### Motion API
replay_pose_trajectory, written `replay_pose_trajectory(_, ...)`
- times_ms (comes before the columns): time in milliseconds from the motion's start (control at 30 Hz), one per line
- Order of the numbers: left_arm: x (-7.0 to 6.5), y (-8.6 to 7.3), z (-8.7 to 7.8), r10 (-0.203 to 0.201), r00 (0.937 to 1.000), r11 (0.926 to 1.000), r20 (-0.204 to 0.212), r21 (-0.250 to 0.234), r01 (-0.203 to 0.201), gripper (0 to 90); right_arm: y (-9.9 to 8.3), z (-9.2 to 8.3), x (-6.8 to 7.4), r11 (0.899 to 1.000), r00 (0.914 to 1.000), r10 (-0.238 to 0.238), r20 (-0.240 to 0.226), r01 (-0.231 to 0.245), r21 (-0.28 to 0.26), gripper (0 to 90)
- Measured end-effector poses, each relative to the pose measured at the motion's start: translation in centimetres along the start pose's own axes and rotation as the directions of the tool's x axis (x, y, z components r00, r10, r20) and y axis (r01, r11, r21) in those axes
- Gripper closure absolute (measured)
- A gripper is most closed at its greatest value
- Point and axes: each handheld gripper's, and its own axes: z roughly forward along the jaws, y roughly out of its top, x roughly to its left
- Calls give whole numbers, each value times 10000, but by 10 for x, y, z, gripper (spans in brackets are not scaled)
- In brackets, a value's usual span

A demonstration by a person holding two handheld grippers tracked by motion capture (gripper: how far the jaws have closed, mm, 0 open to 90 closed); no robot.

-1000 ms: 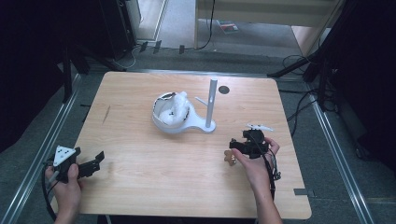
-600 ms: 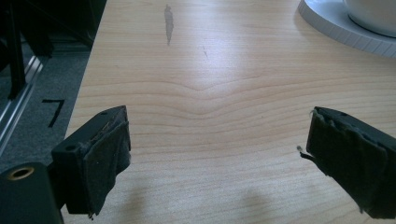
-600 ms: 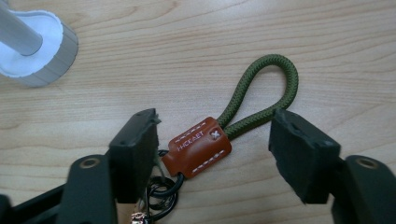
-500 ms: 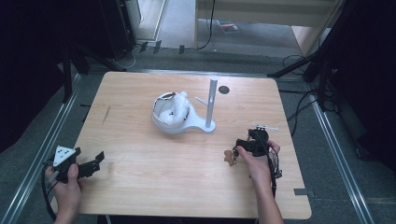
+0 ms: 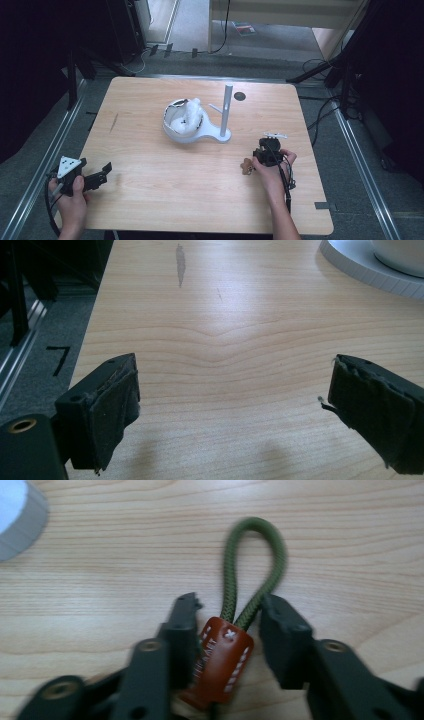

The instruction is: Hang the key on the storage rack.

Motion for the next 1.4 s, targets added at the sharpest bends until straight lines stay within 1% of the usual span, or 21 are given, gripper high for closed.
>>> replay_pose_trajectory(67, 0, 0, 0, 2, 10000, 10000, 10, -5, -2, 70, 0, 0, 0, 9999, 10000, -80, -44, 79, -64, 686)
replay_pose_trajectory(133, 0, 0, 0, -27, 10000, 10000, 13, -24, 27, 70, -1, 0, -3, 9999, 9997, -77, -227, 74, -143, 706)
replay_pose_trajectory(167, 0, 0, 0, -23, 10000, 10000, 15, -20, 23, 70, -2, 0, -4, 9998, 9995, -39, -309, 33, -205, 714)
replay_pose_trajectory(200, 0, 0, 0, -9, 10000, 10000, 17, -16, 9, 70, -3, 0, -5, 9996, 9991, 98, -411, -109, -272, 720)
replay_pose_trajectory(300, 1, 0, 0, -47, 10000, 10000, 34, -15, 47, 70, -5, -1, -8, 9987, 9979, 190, -615, -219, -470, 736)
replay_pose_trajectory(433, 1, 0, 0, -49, 10000, 10000, 43, -17, 49, 70, -6, -6, -8, 9952, 9971, 153, -750, -224, -954, 741)
replay_pose_trajectory(500, 1, 0, 0, -57, 10000, 10000, 44, -20, 57, 70, -6, -11, -7, 9909, 9969, 86, -779, -189, -1331, 742)
replay_pose_trajectory(533, 1, 0, 0, -57, 10000, 10000, 46, -17, 58, 70, -6, -14, -6, 9889, 9976, 57, -690, -159, -1481, 742)
replay_pose_trajectory(600, 1, 0, 0, -65, 10000, 10000, 43, -19, 65, 70, -5, -20, -5, 9825, 9980, -24, -628, -94, -1861, 742)
replay_pose_trajectory(733, 1, 0, 0, -78, 10000, 10000, 38, -2, 78, 70, -6, -31, -3, 9700, 9981, -38, -623, -114, -2427, 743)
replay_pose_trajectory(867, 1, 0, 0, -73, 10000, 10000, 52, 20, 73, 70, -6, -39, 0, 9611, 9963, -162, -838, -76, -2761, 742)
replay_pose_trajectory(900, 1, 0, 0, -69, 10000, 10000, 54, 26, 69, 70, -5, -41, 0, 9601, 9959, -136, -896, -120, -2793, 742)
replay_pose_trajectory(1000, 1, 0, 0, -68, 10000, 10000, 51, 26, 68, 70, -6, -47, 2, 9513, 9947, -215, -1009, -107, -3079, 741)
replay_pose_trajectory(1133, 1, 0, 0, -66, 10000, 10000, 52, 27, 66, 70, -6, -56, 4, 9359, 9917, -325, -1247, -136, -3520, 741)
replay_pose_trajectory(1233, 1, 0, 0, -65, 10000, 10000, 43, 5, 65, 70, -6, -62, 5, 9217, 9901, -424, -1336, -128, -3877, 741)
replay_pose_trajectory(1400, 1, 0, 0, -66, 10000, 10000, 45, 9, 66, 70, -6, -72, 8, 8975, 9893, -551, -1351, -102, -4409, 741)
